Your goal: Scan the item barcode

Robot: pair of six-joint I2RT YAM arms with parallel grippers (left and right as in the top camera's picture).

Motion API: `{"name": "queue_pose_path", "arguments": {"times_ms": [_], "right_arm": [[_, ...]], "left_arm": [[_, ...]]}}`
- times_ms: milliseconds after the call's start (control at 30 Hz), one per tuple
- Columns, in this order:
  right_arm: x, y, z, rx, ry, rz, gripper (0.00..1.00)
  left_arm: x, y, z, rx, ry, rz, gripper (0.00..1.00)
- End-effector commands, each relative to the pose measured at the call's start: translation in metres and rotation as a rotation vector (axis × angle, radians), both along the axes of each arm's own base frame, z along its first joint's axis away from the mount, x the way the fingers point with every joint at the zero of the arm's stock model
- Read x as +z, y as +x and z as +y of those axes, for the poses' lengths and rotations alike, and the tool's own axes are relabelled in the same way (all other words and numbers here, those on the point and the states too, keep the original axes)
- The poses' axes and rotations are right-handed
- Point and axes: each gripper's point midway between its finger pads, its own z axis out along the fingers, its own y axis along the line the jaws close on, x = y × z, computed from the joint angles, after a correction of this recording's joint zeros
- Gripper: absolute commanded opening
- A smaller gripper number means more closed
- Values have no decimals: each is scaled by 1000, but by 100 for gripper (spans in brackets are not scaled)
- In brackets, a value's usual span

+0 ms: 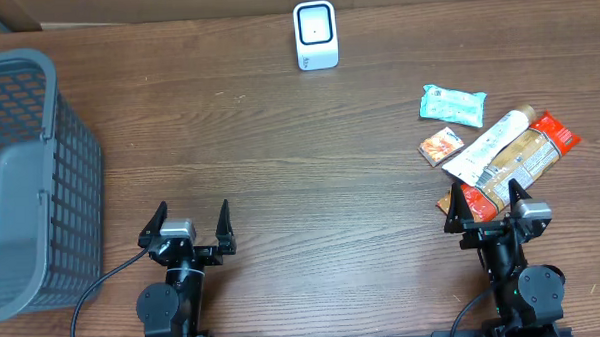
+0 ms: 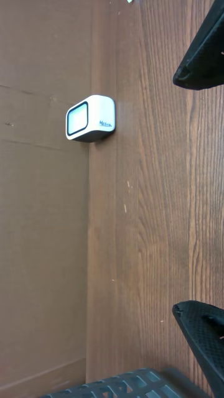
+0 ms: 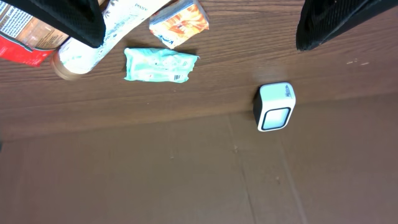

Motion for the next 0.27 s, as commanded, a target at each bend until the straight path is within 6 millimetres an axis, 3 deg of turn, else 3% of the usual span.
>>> {"name": "queue_pose_path", "arguments": {"times_ms": [0, 233], "right_arm": [[-2, 0, 0, -1, -4, -4, 100], [-2, 0, 0, -1, -4, -4, 100]], "left_arm": [[0, 0, -1, -3, -5, -4, 100], [0, 0, -1, -3, -5, -4, 100]]}}
